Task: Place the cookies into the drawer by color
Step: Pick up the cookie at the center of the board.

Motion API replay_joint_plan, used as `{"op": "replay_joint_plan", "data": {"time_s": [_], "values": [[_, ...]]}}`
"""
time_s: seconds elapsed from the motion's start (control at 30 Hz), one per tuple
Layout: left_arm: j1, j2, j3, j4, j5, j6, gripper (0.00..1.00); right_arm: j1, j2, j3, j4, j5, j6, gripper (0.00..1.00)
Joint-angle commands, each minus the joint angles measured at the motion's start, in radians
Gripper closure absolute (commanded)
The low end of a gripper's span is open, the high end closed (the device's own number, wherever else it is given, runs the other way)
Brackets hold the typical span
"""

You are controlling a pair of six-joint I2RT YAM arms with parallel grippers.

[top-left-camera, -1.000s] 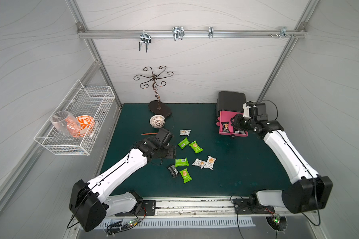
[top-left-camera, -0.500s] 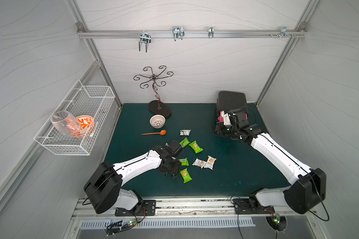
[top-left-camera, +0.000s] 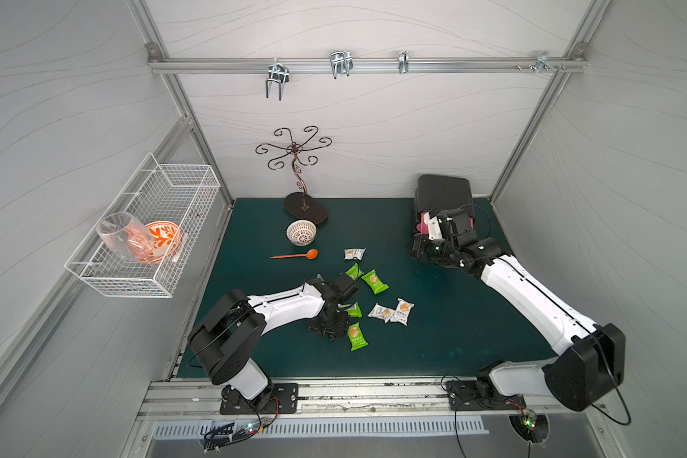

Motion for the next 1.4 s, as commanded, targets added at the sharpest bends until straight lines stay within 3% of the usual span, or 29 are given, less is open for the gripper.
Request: {"op": "replay_joint_plan", "data": {"time_s": [0.0, 0.2, 0.37, 0.73, 0.93, 1.17, 1.37], "values": [[-0.002, 0.034, 0.018, 0.016, -0.053, 0.013, 0.28, 0.012, -0.017, -0.001, -0.011, -0.008, -0.013, 0.58], [-0.003, 0.065, 0.003, -0.023, -0.098, 0.037, 0.37, 0.022, -0.006, 0.005, -0.010, -0.011, -0.015, 0.58], [-0.002, 0.071, -0.005, -0.034, -0.108, 0.044, 0.52, 0.031, -0.002, 0.013, -0.009, -0.009, -0.017, 0.58], [-0.002, -0.033, 0.084, -0.091, -0.098, 0.051, 0.77, 0.039, -0.018, 0.033, 0.018, 0.047, -0.004, 0.58], [-0.002, -0.143, 0.196, -0.092, -0.038, 0.095, 0.95, 0.040, -0.114, 0.022, 0.030, 0.160, -0.014, 0.58], [-0.003, -0.120, 0.418, -0.074, 0.035, 0.152, 0.96, 0.039, -0.230, -0.023, 0.051, 0.278, 0.017, 0.55], [-0.001, -0.003, 0.651, 0.072, 0.136, 0.144, 1.00, 0.039, -0.300, -0.060, 0.026, 0.487, 0.107, 0.54]]}}
